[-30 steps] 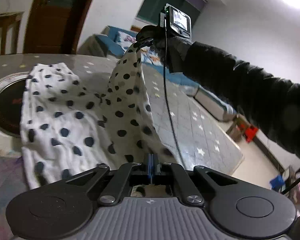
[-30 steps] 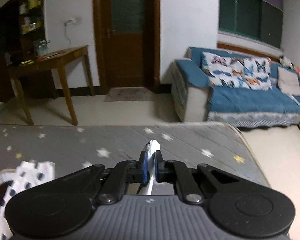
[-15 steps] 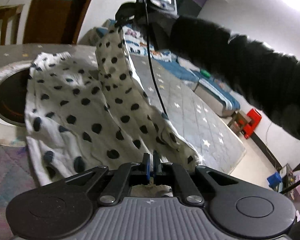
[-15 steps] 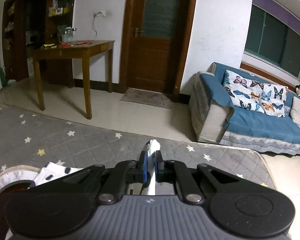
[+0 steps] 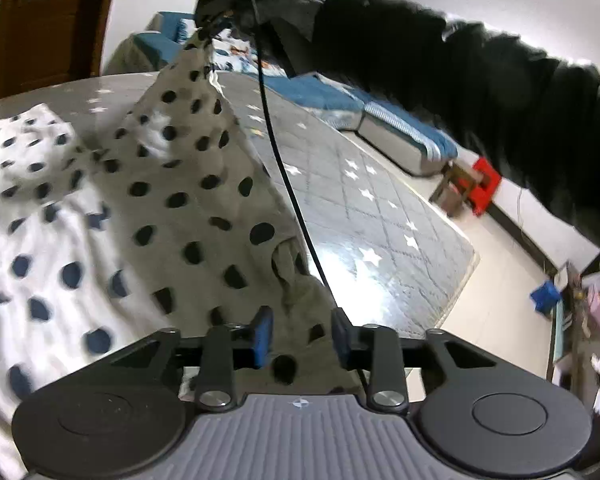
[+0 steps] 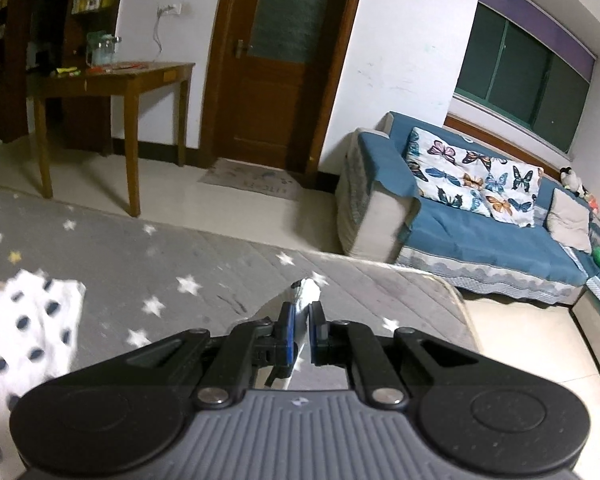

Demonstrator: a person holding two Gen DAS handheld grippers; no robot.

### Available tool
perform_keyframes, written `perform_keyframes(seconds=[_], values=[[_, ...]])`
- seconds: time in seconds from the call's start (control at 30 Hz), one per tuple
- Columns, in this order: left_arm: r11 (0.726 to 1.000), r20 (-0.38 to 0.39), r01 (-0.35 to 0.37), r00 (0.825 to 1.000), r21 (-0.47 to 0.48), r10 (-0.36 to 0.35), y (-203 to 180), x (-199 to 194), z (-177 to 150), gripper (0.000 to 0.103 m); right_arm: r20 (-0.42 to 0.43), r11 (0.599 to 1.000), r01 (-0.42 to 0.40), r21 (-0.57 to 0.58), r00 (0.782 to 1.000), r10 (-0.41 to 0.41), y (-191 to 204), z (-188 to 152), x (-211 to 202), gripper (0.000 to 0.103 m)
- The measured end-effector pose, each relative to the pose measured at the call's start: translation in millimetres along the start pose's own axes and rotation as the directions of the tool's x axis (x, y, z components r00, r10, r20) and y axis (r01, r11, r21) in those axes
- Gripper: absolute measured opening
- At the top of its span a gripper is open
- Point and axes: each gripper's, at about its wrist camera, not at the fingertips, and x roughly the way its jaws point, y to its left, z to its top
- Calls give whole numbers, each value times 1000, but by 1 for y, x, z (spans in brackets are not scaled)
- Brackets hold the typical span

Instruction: Fold clothes

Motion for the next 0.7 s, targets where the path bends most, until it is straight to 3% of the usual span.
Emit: perform_keyframes(seconds=[0.13,0.43,0.6,0.7], values=[[998,-44,-5,999,62,8,-17,24,7,46,-20,1000,-6,10,1000,6,-19,-14,4,6],[956,-68,-146,983,255,169,-43,57,0,43,-62,992,-57,110,996,64,-58,-47,16,7],[944,-51,-177,979,277,199,-45,63,2,11,-81,970,-109,218,988,129,-82,-69,25,13],[968,-81,-113,988,223,134,-41,58,6,6,-87,956,-125,265,984,153,-92,-80,30,17]])
